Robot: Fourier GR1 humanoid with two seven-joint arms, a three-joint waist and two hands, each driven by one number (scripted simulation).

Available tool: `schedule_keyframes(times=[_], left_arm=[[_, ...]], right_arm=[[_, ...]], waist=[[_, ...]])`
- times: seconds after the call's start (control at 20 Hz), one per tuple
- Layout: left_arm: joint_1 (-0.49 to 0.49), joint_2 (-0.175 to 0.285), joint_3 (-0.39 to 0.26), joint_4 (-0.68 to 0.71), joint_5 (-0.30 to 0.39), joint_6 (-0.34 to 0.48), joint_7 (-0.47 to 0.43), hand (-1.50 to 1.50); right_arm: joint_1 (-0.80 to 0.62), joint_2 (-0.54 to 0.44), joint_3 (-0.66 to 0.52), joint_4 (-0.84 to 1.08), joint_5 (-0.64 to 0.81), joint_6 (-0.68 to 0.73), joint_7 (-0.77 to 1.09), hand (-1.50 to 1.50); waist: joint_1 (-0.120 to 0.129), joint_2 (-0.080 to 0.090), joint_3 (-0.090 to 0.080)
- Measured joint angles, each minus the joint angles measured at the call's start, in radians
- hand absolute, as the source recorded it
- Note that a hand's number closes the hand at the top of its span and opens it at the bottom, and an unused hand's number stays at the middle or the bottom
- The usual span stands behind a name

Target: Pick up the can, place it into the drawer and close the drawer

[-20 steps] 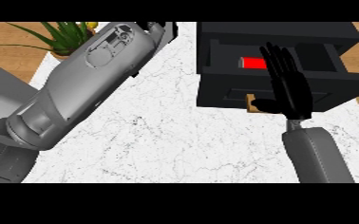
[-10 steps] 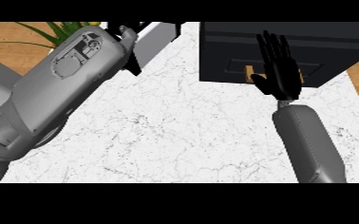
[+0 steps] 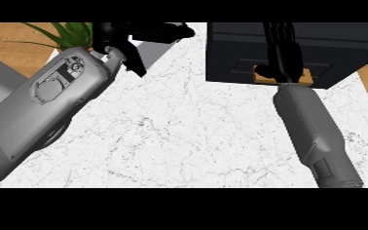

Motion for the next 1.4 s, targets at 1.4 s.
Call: schedule_keyframes(times=[1.4], left_arm=[[0.236, 0.065, 0.041, -0.206, -0.059, -0.035, -0.04, -1.5]], right_arm=[[-0.321, -0.048, -0.193, 0.385, -0.094, -0.006, -0.188, -1.5]], waist=[[0.002, 0.038, 0.014]])
